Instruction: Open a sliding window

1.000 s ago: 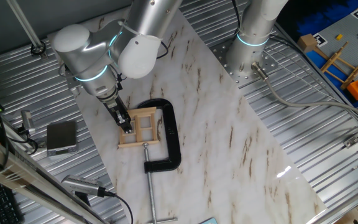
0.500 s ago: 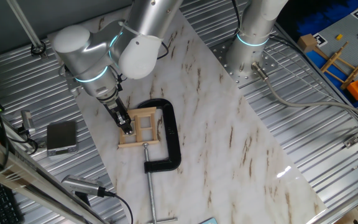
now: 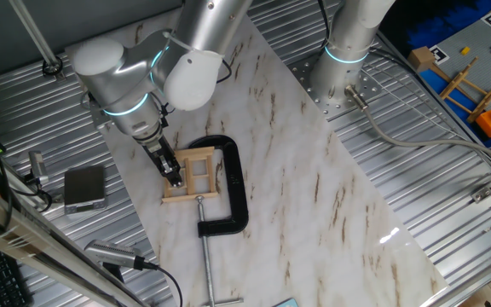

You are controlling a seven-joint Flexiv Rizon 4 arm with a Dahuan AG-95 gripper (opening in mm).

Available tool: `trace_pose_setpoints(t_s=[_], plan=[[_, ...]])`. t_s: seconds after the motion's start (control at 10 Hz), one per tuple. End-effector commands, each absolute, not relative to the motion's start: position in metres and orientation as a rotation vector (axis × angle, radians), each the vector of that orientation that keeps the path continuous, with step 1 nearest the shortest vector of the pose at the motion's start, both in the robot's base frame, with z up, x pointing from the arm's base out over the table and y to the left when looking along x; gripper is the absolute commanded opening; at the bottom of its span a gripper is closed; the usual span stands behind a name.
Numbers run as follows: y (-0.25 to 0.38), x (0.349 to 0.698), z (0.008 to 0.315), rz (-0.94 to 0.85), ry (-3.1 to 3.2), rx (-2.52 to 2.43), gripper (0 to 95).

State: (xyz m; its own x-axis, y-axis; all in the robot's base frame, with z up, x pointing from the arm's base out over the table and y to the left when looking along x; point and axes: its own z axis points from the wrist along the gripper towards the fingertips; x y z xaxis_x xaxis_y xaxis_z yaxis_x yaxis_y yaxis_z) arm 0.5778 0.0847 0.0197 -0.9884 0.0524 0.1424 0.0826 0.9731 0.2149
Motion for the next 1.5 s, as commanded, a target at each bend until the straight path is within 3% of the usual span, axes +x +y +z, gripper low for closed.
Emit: trace_pose_setpoints(t_s=[0.1, 1.5], plan=[[0.086, 0.579, 0.02, -0.336, -2.986, -0.102, 57.0], [0.11, 0.582, 0.025, -0.35, -2.99, -0.102, 57.0]])
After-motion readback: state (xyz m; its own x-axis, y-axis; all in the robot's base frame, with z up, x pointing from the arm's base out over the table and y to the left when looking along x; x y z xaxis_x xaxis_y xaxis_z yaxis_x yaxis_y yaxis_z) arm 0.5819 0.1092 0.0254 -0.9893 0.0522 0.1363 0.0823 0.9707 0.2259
